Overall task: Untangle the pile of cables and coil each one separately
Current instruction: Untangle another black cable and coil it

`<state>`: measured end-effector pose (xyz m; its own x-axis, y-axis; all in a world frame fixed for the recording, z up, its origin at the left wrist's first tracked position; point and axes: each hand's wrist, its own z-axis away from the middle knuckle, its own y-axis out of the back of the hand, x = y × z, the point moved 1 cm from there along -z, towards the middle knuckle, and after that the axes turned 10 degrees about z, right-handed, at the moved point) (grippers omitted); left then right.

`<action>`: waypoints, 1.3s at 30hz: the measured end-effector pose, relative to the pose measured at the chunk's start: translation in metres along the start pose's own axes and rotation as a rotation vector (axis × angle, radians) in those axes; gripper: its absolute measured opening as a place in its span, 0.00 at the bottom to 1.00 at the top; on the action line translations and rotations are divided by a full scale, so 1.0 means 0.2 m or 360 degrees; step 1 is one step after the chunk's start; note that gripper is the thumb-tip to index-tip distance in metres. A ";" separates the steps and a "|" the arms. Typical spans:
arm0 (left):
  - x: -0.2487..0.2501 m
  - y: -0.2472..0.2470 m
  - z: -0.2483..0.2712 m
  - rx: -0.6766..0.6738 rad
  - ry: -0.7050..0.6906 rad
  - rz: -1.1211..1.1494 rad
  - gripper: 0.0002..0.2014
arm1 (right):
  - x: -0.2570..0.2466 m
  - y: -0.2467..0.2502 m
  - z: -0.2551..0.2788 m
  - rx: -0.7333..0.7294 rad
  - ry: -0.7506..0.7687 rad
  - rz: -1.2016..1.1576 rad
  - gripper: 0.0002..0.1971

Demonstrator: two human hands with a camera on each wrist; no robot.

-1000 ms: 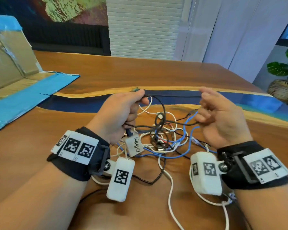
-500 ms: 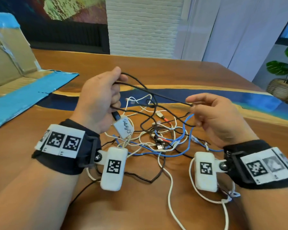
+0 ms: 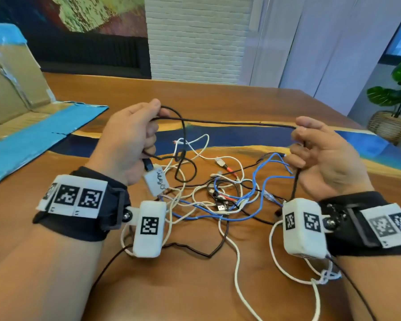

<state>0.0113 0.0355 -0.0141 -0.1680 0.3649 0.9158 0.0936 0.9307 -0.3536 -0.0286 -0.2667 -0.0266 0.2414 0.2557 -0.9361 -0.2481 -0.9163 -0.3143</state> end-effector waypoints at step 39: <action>-0.08 -0.20 0.16 -0.0723 0.0069 -0.0244 0.14 | 0.05 -0.25 0.18 -0.0688 0.0468 0.0923 0.24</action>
<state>-0.0208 -0.0057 -0.0202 -0.1734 0.2137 0.9614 0.4917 0.8646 -0.1035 -0.0484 -0.2074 -0.0271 0.4386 -0.3376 -0.8329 -0.0379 -0.9329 0.3582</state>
